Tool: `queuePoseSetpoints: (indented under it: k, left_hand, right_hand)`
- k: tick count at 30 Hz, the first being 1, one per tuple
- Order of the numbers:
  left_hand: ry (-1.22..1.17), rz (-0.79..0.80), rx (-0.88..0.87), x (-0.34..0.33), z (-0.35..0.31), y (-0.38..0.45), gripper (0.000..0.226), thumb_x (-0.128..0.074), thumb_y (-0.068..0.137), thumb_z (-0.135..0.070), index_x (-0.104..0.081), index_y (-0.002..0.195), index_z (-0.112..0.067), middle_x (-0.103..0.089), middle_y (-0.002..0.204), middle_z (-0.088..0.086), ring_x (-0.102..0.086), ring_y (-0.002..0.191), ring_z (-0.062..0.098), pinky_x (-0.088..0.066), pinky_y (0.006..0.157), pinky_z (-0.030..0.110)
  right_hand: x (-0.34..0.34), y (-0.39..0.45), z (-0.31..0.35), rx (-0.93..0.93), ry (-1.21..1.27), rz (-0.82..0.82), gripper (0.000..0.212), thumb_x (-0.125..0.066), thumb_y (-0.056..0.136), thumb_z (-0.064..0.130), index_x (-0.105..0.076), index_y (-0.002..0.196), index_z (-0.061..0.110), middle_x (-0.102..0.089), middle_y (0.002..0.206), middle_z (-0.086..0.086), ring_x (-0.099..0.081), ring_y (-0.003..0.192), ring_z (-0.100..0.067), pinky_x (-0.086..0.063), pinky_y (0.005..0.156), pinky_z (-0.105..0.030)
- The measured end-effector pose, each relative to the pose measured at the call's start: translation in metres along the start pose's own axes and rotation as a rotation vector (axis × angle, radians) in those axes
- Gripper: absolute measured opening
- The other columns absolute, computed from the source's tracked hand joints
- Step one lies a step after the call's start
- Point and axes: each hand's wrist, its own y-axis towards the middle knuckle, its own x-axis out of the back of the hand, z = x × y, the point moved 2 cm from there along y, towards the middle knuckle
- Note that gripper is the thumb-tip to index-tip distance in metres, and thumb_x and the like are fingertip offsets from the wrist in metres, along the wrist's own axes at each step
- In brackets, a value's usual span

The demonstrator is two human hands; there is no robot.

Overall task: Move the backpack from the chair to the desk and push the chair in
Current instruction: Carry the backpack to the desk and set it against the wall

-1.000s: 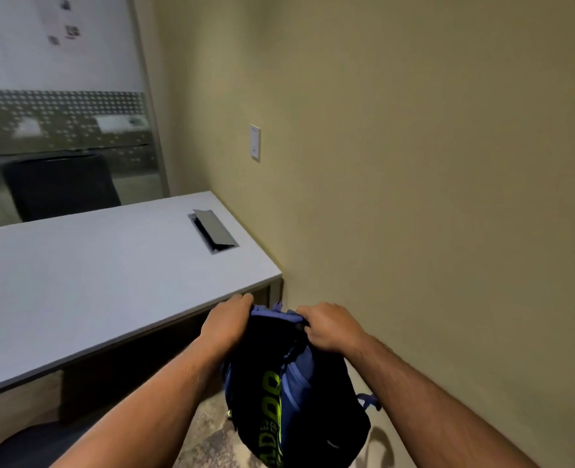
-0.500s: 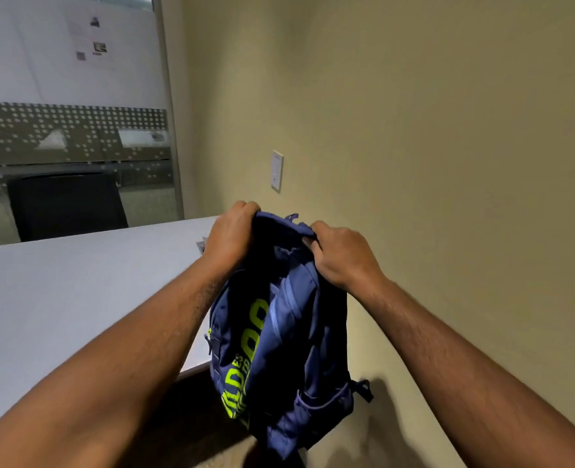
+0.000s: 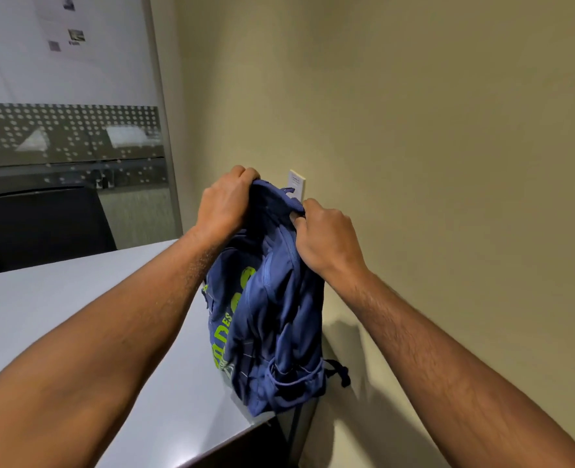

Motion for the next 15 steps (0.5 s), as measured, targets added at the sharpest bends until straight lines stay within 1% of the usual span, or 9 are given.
queuePoseSetpoints:
  k: [1, 3, 5, 7, 10, 13, 15]
  left_hand:
    - [-0.005, 0.005, -0.002, -0.007, 0.004, 0.009, 0.032, -0.063, 0.093, -0.005, -0.056, 0.123, -0.016, -0.059, 0.120, 0.009, -0.061, 0.102, 0.036, -0.053, 0.077, 0.055]
    - [-0.022, 0.014, -0.008, -0.024, 0.011, 0.023, 0.034, -0.063, 0.091, -0.001, -0.057, 0.122, -0.014, -0.059, 0.119, 0.011, -0.062, 0.100, 0.038, -0.052, 0.075, 0.052]
    - [-0.032, 0.027, -0.023, -0.042, 0.016, 0.036, 0.035, -0.062, 0.090, 0.001, -0.057, 0.121, -0.012, -0.059, 0.118, 0.013, -0.062, 0.096, 0.041, -0.046, 0.071, 0.048]
    - [-0.038, 0.055, -0.027, -0.063, 0.019, 0.046, 0.035, -0.062, 0.088, 0.004, -0.057, 0.120, -0.011, -0.059, 0.117, 0.014, -0.062, 0.095, 0.042, -0.044, 0.070, 0.046]
    - [-0.046, 0.110, -0.038, -0.098, 0.023, 0.060, 0.037, -0.061, 0.087, 0.005, -0.058, 0.120, -0.010, -0.059, 0.116, 0.015, -0.062, 0.093, 0.042, -0.050, 0.074, 0.049]
    - [-0.042, 0.138, -0.032, -0.128, 0.025, 0.075, 0.036, -0.062, 0.088, 0.005, -0.060, 0.120, -0.012, -0.058, 0.116, 0.013, -0.062, 0.092, 0.039, -0.050, 0.072, 0.047]
    - [-0.015, 0.154, -0.032, -0.147, 0.027, 0.080, 0.030, -0.063, 0.090, 0.001, -0.063, 0.118, -0.011, -0.056, 0.115, 0.013, -0.059, 0.096, 0.035, -0.050, 0.071, 0.045]
  right_hand:
    - [-0.009, 0.006, -0.003, -0.008, 0.015, -0.004, 0.021, -0.051, 0.106, 0.025, -0.059, 0.101, 0.006, -0.071, 0.086, -0.017, -0.052, 0.064, -0.034, -0.039, 0.059, -0.039]
    - [-0.028, 0.016, -0.011, -0.027, 0.045, 0.008, 0.021, -0.049, 0.107, 0.027, -0.058, 0.103, 0.007, -0.072, 0.089, -0.015, -0.060, 0.069, -0.035, -0.048, 0.062, -0.043]
    - [-0.047, 0.023, -0.022, -0.052, 0.070, 0.023, 0.022, -0.048, 0.108, 0.029, -0.056, 0.105, 0.009, -0.072, 0.090, -0.013, -0.064, 0.074, -0.037, -0.053, 0.065, -0.046]
    - [-0.064, 0.030, -0.037, -0.074, 0.071, 0.048, 0.023, -0.047, 0.109, 0.030, -0.056, 0.107, 0.010, -0.072, 0.092, -0.012, -0.064, 0.076, -0.035, -0.053, 0.065, -0.046]
    - [-0.085, 0.042, -0.061, -0.117, 0.049, 0.099, 0.024, -0.045, 0.109, 0.032, -0.056, 0.112, 0.011, -0.072, 0.094, -0.011, -0.064, 0.078, -0.033, -0.052, 0.065, -0.042]
    - [-0.104, 0.052, -0.083, -0.152, -0.006, 0.144, 0.024, -0.045, 0.109, 0.032, -0.055, 0.111, 0.011, -0.072, 0.094, -0.012, -0.065, 0.079, -0.033, -0.049, 0.064, -0.040]
    - [-0.116, 0.050, -0.095, -0.147, -0.056, 0.177, 0.026, -0.045, 0.109, 0.032, -0.056, 0.112, 0.009, -0.072, 0.096, -0.013, -0.066, 0.081, -0.035, -0.046, 0.063, -0.039]
